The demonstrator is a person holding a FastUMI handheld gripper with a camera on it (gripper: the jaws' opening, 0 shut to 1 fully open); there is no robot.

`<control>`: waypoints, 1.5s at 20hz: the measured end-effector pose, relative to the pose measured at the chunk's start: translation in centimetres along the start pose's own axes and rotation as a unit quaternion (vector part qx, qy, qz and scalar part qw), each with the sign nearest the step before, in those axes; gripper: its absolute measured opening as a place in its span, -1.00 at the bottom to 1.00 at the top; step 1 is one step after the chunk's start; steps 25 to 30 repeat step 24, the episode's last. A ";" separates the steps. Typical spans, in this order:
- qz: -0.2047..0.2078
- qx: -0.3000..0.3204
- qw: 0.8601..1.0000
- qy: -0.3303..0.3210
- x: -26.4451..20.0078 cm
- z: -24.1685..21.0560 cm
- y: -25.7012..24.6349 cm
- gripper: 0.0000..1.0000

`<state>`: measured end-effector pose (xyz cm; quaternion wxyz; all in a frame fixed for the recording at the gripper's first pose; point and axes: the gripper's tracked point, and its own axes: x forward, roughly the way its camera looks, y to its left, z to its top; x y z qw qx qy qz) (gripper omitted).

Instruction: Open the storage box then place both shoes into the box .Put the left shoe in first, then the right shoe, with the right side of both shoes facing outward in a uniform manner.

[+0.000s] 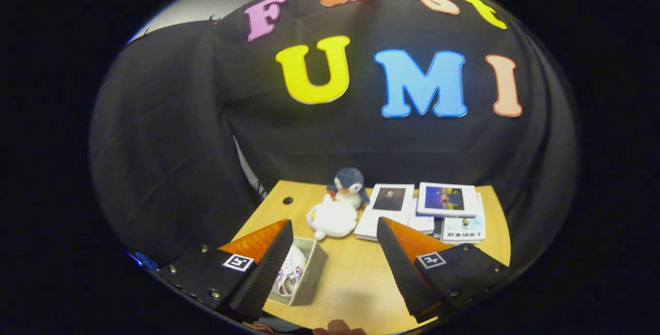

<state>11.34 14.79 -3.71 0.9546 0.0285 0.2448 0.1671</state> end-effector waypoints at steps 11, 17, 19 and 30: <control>-0.084 -0.012 0.973 -0.213 -7.8 2.0 -3.9 0.98; -0.076 -0.018 0.976 -0.203 -7.2 1.7 -4.1 0.98; -0.073 -0.022 0.976 -0.204 -6.4 1.7 -3.9 0.98; -0.075 -0.039 0.972 -0.221 -6.9 2.4 -3.9 0.98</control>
